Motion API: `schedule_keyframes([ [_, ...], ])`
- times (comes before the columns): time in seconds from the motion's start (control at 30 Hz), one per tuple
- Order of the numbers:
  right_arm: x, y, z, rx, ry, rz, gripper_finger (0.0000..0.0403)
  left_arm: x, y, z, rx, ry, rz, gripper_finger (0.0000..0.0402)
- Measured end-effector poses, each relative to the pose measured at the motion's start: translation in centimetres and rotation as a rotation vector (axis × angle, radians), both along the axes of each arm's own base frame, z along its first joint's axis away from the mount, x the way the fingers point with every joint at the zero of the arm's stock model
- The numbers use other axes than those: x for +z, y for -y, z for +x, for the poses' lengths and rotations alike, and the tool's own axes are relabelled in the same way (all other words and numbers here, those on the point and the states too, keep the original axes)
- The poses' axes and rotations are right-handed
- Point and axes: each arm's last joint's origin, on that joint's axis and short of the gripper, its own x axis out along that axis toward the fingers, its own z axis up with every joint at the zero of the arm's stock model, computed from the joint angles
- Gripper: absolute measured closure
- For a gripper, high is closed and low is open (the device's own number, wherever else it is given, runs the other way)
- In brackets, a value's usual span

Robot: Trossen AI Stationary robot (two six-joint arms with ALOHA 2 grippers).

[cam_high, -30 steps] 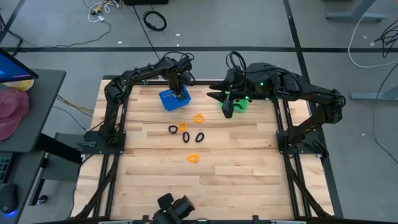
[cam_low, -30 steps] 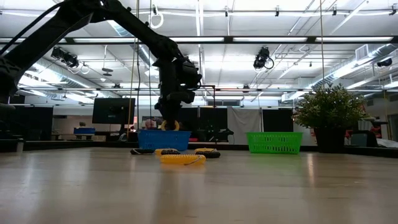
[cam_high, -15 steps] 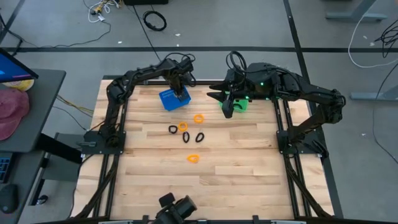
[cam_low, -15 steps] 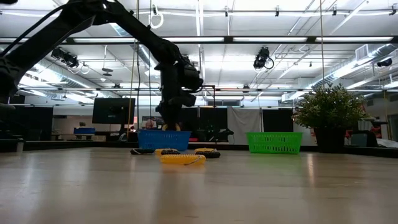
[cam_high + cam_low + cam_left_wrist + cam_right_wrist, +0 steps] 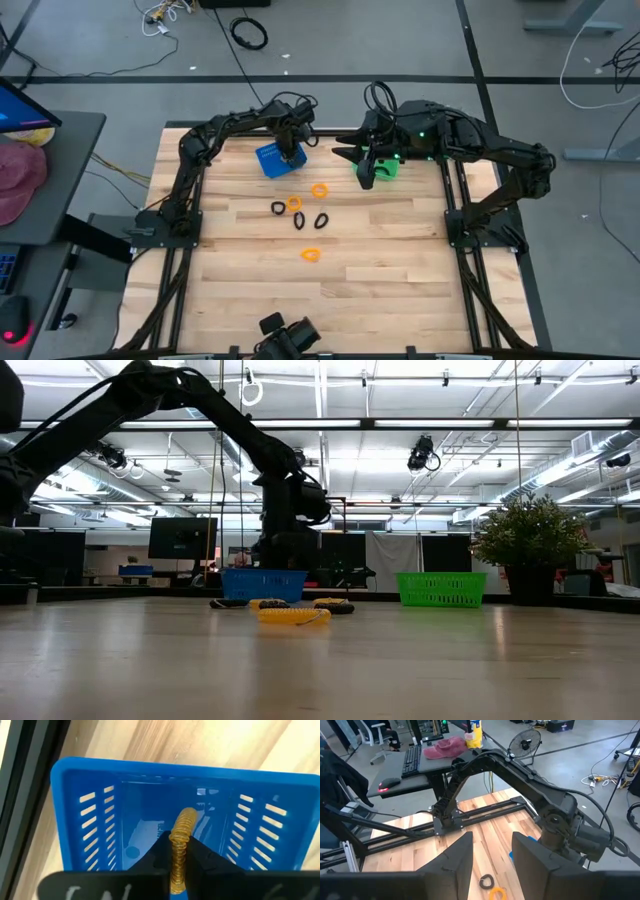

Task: Sort spring keychains
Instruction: Put the yellow spring keychain into the blue bin

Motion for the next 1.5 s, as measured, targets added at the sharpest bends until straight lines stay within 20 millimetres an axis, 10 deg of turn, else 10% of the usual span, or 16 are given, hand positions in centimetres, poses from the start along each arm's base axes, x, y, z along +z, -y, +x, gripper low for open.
schedule_keyframes([
  [0.77, 0.0, 0.0, 0.0, 0.005, -0.003, -0.014, 0.0266, 0.5, 0.5, -0.6, -0.044, -0.047, -0.033, 0.0171],
  [1.5, 0.0, 0.0, 0.0, 0.015, -0.008, -0.037, 0.0266, 13.2, 4.9, -3.7, -0.079, 0.126, 0.165, 0.0141],
])
